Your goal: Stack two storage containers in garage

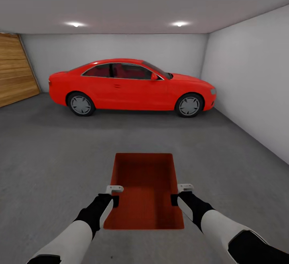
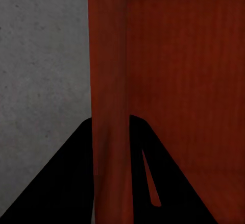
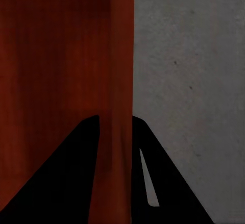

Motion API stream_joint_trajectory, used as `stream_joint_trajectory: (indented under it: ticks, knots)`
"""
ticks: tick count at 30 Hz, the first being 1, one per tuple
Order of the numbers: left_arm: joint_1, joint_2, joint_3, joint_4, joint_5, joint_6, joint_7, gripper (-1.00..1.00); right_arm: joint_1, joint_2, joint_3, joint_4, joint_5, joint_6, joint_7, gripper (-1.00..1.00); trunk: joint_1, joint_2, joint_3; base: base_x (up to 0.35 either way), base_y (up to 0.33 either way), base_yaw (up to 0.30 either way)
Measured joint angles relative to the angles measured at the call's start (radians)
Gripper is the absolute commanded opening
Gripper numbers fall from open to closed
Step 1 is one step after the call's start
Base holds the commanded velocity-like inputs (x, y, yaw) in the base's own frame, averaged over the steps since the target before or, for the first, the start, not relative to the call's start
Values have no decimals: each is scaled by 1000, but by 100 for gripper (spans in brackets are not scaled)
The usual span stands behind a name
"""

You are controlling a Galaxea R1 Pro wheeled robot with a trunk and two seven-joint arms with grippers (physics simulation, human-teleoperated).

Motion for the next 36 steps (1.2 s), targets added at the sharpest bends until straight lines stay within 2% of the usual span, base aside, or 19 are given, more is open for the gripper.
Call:
stream_joint_trajectory:
  ticks: [36]
  knots:
    - [0,-1,1,1,0,-2,0,-100,0,-1,1,0,-1,0,1,-100,0,0,0,321,0,0]
